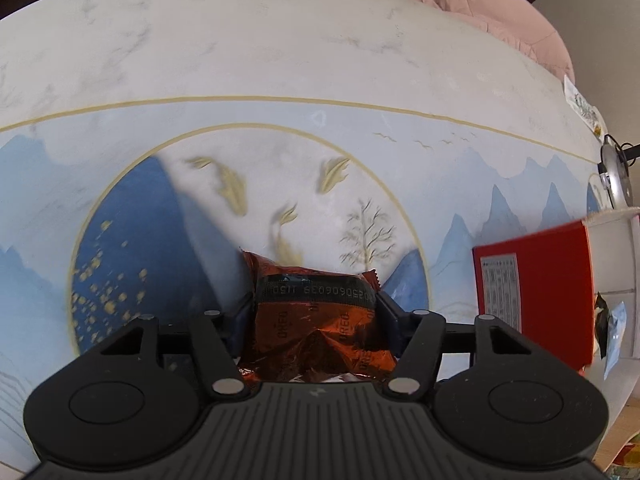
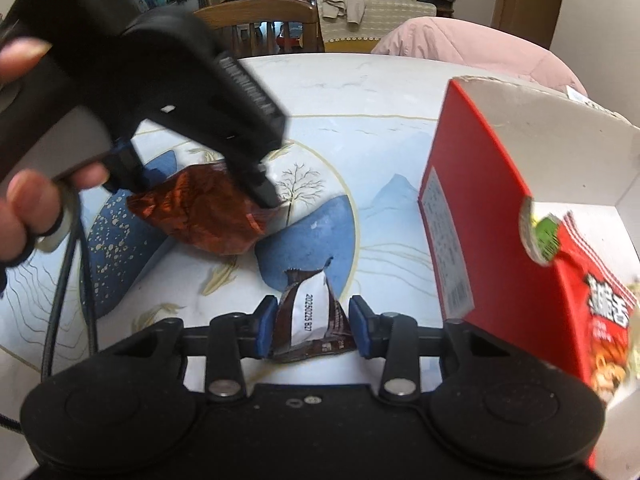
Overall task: Organize snacks
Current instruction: 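Grasp the copper foil bag with the left gripper while the right grasps the brown packet, then carry the copper foil bag and brown packet over the red box with both grippers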
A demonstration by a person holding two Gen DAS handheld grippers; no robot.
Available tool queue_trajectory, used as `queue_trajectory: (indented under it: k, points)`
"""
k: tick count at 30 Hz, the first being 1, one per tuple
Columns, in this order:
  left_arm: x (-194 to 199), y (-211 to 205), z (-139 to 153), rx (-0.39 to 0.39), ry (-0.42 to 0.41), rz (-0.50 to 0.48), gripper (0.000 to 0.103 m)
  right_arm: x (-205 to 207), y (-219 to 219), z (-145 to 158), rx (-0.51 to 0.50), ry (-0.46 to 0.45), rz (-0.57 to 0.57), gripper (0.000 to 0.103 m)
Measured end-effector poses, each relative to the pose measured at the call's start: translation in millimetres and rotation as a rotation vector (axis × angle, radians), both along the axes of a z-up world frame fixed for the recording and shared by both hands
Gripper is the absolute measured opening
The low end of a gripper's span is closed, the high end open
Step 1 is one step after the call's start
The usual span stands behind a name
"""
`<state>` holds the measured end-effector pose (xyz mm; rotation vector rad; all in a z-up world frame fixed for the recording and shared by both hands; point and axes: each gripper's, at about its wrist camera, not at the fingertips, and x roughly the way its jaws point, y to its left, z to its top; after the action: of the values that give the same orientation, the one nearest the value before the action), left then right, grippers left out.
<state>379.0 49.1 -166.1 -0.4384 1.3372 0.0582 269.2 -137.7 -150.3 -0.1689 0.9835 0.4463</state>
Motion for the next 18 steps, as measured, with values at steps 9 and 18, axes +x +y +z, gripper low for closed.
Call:
queue_trajectory:
  k: [9, 18]
  points:
    - [-59.1, 17.3, 20.2, -0.039, -0.053, 0.017, 0.061, -30.9, -16.6, 25.0, 0.040, -0.031, 0.004, 0.030]
    - [-111.4, 11.6, 55.2, -0.056, -0.121, 0.008, 0.061, -60.7, -35.5, 54.1, 0.096, -0.067, -0.002, 0.027]
